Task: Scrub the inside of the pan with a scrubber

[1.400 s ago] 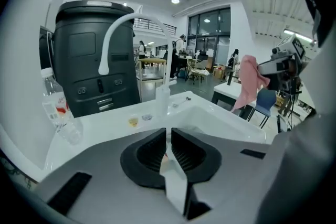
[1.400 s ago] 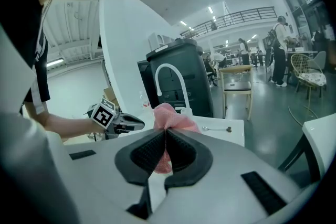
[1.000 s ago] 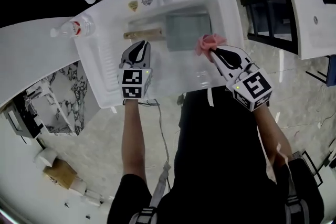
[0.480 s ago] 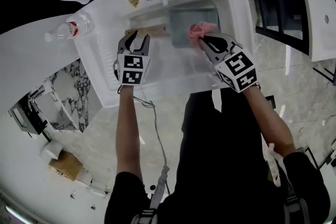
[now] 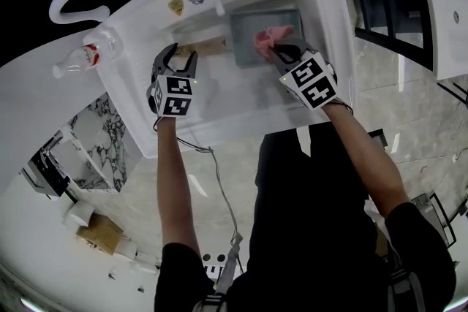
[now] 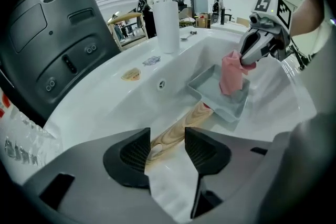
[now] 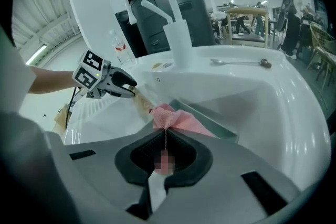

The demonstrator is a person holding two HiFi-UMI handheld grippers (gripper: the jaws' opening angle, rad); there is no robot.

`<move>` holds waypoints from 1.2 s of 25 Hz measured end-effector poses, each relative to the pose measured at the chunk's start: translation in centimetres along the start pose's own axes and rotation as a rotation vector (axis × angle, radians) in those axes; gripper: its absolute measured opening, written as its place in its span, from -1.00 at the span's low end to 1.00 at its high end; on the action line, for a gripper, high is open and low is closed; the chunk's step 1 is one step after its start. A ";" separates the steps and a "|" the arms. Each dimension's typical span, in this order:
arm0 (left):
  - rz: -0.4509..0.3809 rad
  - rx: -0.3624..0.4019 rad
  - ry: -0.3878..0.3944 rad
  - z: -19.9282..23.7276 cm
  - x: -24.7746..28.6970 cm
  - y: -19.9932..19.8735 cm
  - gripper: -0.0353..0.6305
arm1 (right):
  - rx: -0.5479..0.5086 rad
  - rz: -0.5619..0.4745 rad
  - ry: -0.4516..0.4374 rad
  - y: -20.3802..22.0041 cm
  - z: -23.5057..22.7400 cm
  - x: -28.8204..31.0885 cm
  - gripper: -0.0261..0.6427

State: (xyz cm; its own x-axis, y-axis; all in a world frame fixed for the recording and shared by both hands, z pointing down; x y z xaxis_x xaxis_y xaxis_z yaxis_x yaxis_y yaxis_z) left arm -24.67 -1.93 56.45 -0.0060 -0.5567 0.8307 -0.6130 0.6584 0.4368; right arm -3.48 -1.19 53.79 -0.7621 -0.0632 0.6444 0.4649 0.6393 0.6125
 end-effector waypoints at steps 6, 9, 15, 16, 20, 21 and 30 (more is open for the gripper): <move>-0.009 0.008 -0.022 0.1 0.5 -0.3 -0.29 | -0.007 0.058 -0.012 0.6 -0.7 3.1 -0.84; 0.008 0.004 -0.008 0.2 0.6 -0.3 -0.29 | -0.027 0.113 -0.001 1.4 -1.5 5.0 -0.84; 0.017 0.002 0.001 0.1 0.7 -0.2 -0.29 | -0.054 0.194 0.004 2.5 -2.7 8.3 -0.84; 0.015 0.003 -0.002 0.1 0.7 -0.2 -0.29 | -0.059 0.202 0.008 2.7 -2.9 8.8 -0.85; 0.014 0.013 -0.010 0.0 0.6 -0.2 -0.29 | -0.084 0.210 0.026 2.6 -3.5 10.1 -0.84; 0.016 0.014 -0.007 0.0 0.6 -0.2 -0.29 | -0.088 0.205 0.029 2.5 -3.5 10.4 -0.84; 0.011 0.006 0.014 -0.3 0.3 0.1 -0.29 | -0.142 0.123 0.065 -0.7 -3.8 12.7 -0.84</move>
State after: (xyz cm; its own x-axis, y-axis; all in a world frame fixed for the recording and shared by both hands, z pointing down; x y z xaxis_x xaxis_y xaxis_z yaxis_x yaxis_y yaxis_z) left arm -24.54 -1.89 56.88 -0.0018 -0.5420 0.8404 -0.6176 0.6616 0.4253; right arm -11.76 -5.33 63.33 -0.6671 -0.0436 0.7437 0.6152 0.5307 0.5830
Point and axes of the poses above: the fingertips, and each gripper's own axes: x forward along the fingers, z to its left, y out of its underside, the point moved 1 cm from there along -x, backward along the fingers, and after that the axes turned 13 degrees about -y, right-handed, at the moved point
